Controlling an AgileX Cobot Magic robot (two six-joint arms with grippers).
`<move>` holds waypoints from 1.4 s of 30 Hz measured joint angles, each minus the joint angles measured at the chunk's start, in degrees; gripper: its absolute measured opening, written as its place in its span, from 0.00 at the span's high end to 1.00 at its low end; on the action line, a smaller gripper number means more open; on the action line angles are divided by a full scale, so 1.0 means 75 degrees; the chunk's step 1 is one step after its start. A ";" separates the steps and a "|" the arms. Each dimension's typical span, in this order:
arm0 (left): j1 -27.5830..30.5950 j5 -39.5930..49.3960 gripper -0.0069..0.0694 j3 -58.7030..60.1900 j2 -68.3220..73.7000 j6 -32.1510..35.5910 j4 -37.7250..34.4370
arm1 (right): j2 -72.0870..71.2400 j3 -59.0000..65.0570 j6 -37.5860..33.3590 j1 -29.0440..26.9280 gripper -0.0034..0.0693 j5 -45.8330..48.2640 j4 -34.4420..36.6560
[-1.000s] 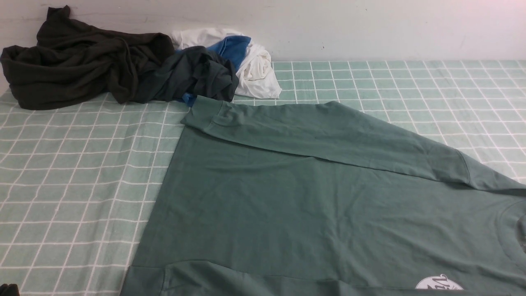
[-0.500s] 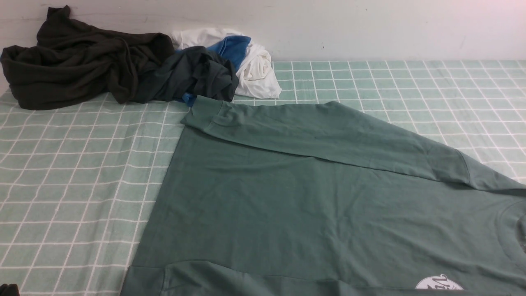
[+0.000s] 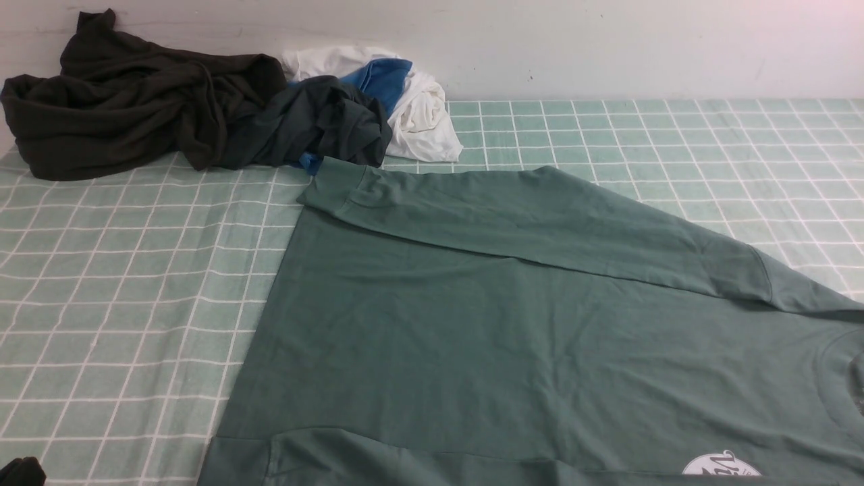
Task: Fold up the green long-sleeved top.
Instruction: Use the left arm to clamp the cuff closest to it
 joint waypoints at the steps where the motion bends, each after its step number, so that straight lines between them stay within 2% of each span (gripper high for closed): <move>1: 0.0000 -0.0156 0.91 0.0000 0.0000 -0.0257 -0.0507 | 0.0000 0.0000 0.0052 0.0000 0.97 0.0000 0.0121; 4: 0.0000 -0.0664 0.91 0.0000 0.0000 -0.1308 -0.2087 | 0.0000 0.0000 0.0517 0.0000 0.97 0.0019 0.1125; 5: 0.0000 -0.0700 0.91 0.0000 0.0000 -0.1308 -0.2210 | 0.0000 0.0000 0.0630 0.0000 0.97 0.0026 0.1232; 6: 0.0000 -0.0939 0.91 0.0000 0.0000 -0.1694 -0.3201 | 0.0000 0.0007 0.1138 0.0000 0.97 0.0035 0.2186; 8: 0.0000 -0.1095 0.91 0.0000 0.0000 -0.1726 -0.3905 | 0.0000 0.0015 0.1750 0.0000 0.97 0.0072 0.3482; 11: 0.0000 -0.1110 0.91 0.0000 0.0000 -0.1442 -0.4285 | 0.0000 0.0005 0.2186 0.0000 0.97 0.0075 0.4982; 14: 0.0000 -0.1110 0.91 0.0000 0.0000 -0.1322 -0.4397 | 0.0000 -0.0001 0.2161 0.0000 0.97 0.0036 0.5445; 19: 0.0000 -0.1092 0.91 -0.0007 0.0000 -0.1110 -0.4417 | 0.0000 -0.0001 0.1534 0.0000 0.97 -0.0029 0.5501; 21: 0.0000 -0.0683 0.91 -0.0342 0.0000 -0.0469 -0.4211 | 0.0000 -0.0011 0.0552 0.0000 0.97 -0.0029 0.5501; 22: 0.0000 -0.0632 0.91 -0.0391 0.0000 -0.0402 -0.4184 | 0.0000 -0.0011 0.0552 0.0000 0.97 -0.0029 0.5501; 23: 0.0000 -0.0130 0.91 -0.0852 0.0053 0.0153 -0.3930 | 0.0000 -0.0178 -0.0318 0.0000 0.97 0.0035 0.5494; 25: 0.0000 0.0567 0.91 -0.1571 0.0530 0.0762 -0.3485 | 0.0093 -0.0652 -0.1276 0.0000 0.97 0.0050 0.5405; 26: 0.0000 0.0567 0.91 -0.1648 0.0607 0.0811 -0.3430 | 0.0124 -0.0712 -0.1369 0.0000 0.97 0.0050 0.5386; 31: 0.0000 0.3504 0.91 -0.4448 0.3816 0.2008 -0.1209 | 0.2559 -0.2978 -0.3529 0.0020 0.97 0.0670 0.4026; 32: 0.0000 0.3620 0.91 -0.4559 0.3939 0.2049 -0.1209 | 0.2664 -0.3074 -0.3645 0.0035 0.97 0.0768 0.3903; 33: 0.0000 0.4394 0.91 -0.5318 0.4753 0.2333 -0.0565 | 0.3375 -0.3646 -0.3903 0.0126 0.97 0.1151 0.3543; 37: -0.0448 0.5814 0.90 -0.6732 0.6558 0.2657 0.0452 | 0.5152 -0.5314 -0.4094 0.0895 0.97 0.3222 0.2758; 41: -0.1530 0.6158 0.84 -0.6962 0.7678 0.2689 0.0557 | 0.6308 -0.6082 -0.4003 0.1909 0.97 0.5341 0.2297; 42: -0.1955 0.6229 0.80 -0.6961 0.8037 0.2688 0.0560 | 0.6580 -0.6156 -0.3950 0.2256 0.97 0.6017 0.2126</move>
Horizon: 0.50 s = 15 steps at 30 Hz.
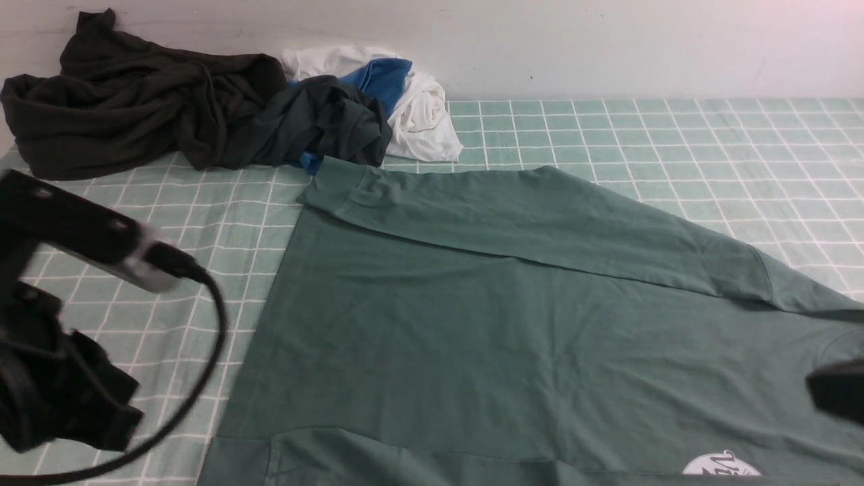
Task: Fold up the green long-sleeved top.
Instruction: Use the left arm to clamp the cuff closest to it
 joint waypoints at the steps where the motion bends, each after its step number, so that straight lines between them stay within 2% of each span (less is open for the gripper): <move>1: -0.0267 0.0055 0.76 0.0000 0.0303 0.0010 0.0000 | 0.0186 0.0000 0.0031 0.0219 0.97 0.0325 -0.0122; 6: -0.1016 -0.0261 0.56 -0.0009 0.1644 0.0051 0.0026 | 0.0578 0.0007 0.0101 0.0727 0.97 0.0666 -0.0394; 10: -0.1265 -0.1235 0.39 -0.0034 0.2791 0.0173 0.0047 | 0.0588 0.0007 0.0124 0.0744 0.97 0.0667 -0.0400; 15: -0.1325 -0.2471 0.33 -0.0050 0.3951 0.0259 0.0210 | 0.0588 0.0007 0.0139 0.0750 0.97 0.0576 -0.0400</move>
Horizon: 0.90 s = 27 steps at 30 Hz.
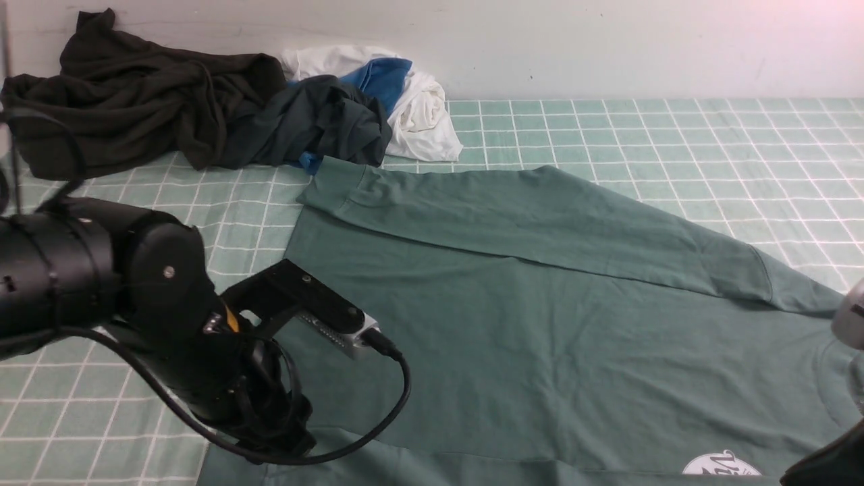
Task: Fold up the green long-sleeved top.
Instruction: Use the left arm to clamp the cuff closest to it, then use the left arm to drag and place the cuff at the centered position on the left edge of the fabric
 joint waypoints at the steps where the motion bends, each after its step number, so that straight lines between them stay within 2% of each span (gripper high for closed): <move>1: -0.0006 -0.0159 0.33 0.0000 0.0232 0.0000 0.0066 | 0.0000 0.0000 0.0000 0.0000 0.97 -0.0015 0.0000; 6: -0.0006 -0.0593 0.34 0.0000 0.1137 0.0000 0.0334 | 0.0000 0.0000 0.0000 0.0000 0.97 -0.0156 0.0000; 9: -0.0006 -0.0548 0.38 -0.0065 0.1240 0.0000 0.0223 | 0.0000 0.0000 0.0000 0.0000 0.97 -0.0211 0.0000; 10: -0.0006 -0.0438 0.48 -0.0090 0.1253 0.0038 0.0118 | 0.0000 0.0000 0.0000 0.0000 0.97 -0.0254 0.0000; 11: -0.0006 -0.0420 0.49 -0.0090 0.1253 0.0038 0.0105 | 0.0000 0.0000 0.0000 0.0000 0.97 -0.0266 0.0000; 12: -0.0006 -0.0262 0.61 -0.0143 0.1253 0.0145 0.0032 | 0.0000 0.0000 0.0000 0.0000 0.97 -0.0323 0.0000; 14: -0.0006 0.0052 0.78 -0.0244 0.1253 0.0266 0.0006 | 0.0000 0.0000 0.0000 0.0000 0.97 -0.0427 0.0000; 15: -0.0006 0.0128 0.79 -0.0280 0.1253 0.0289 0.0006 | 0.0000 0.0000 0.0000 0.0000 0.97 -0.0441 0.0000; 16: -0.0006 0.0380 0.85 -0.0446 0.1253 0.0320 0.0001 | 0.0000 0.0000 0.0000 0.0000 0.97 -0.0543 -0.0020; 22: -0.0006 0.1005 0.87 -0.1622 0.1253 0.0305 0.0260 | 0.0000 0.0000 -0.0023 0.0000 0.97 -0.0966 -0.0150; 27: 0.0091 0.1282 0.87 -0.3503 0.1438 0.0243 0.0638 | 0.0000 0.0007 0.0155 0.0000 0.97 -0.1160 -0.0825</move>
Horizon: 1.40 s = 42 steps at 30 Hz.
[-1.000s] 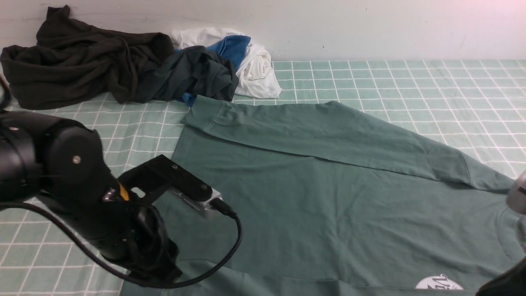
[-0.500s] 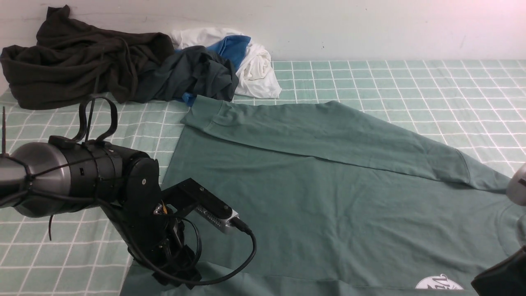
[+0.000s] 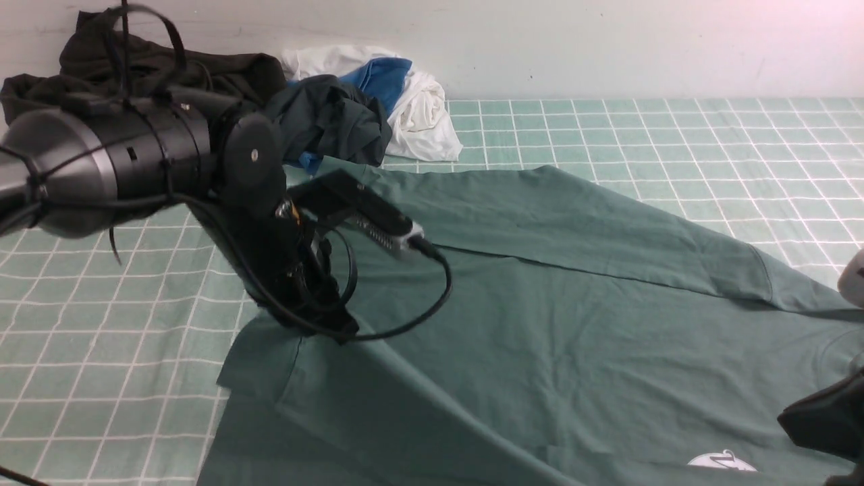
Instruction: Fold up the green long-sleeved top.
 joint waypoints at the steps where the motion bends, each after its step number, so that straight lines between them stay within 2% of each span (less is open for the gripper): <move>1: 0.0043 0.0078 0.87 -0.0275 0.0098 -0.0007 0.0011 | 0.0000 0.0000 0.0142 0.0000 0.97 -0.0018 -0.0120; 6: 0.0290 0.0554 0.87 -0.1542 0.1043 -0.0077 0.0062 | 0.0000 0.0000 0.0907 0.0000 0.97 -0.0041 -0.0845; 11: 0.0366 0.0868 0.84 -0.2087 0.1936 -0.0094 0.0077 | 0.0016 0.0000 0.1449 0.0000 0.97 -0.0048 -0.1361; 14: 0.0366 0.0891 0.73 -0.2455 0.2433 -0.0276 0.0170 | 0.0032 0.0000 0.1625 0.0000 0.97 -0.0063 -0.1494; 18: 0.0438 0.0884 0.50 -0.3305 0.2799 -0.1241 0.0487 | 0.0034 0.0000 0.1718 0.0000 0.97 -0.0139 -0.1589; 20: 0.0514 0.0884 0.45 -0.3670 0.2907 -0.1528 0.0545 | 0.0040 0.0000 0.1724 0.0000 0.97 -0.0201 -0.1630; 21: 0.0681 0.0874 0.38 -0.4098 0.3073 -0.1864 0.0592 | 0.0040 0.0000 0.1724 0.0000 0.97 -0.0314 -0.1638; 22: 0.0767 0.0868 0.36 -0.4352 0.3175 -0.2009 0.0598 | 0.0040 0.0000 0.1724 0.0000 0.97 -0.0368 -0.1638; 31: 0.1401 -0.0221 0.33 -0.5833 0.4677 -0.2535 0.0575 | 0.0064 0.0000 0.1724 0.0000 0.97 -0.1087 -0.1638; 42: 0.1690 -0.1294 0.33 -0.6388 0.5723 -0.3592 0.0453 | 0.0064 0.0000 0.1724 0.0000 0.97 -0.1324 -0.1657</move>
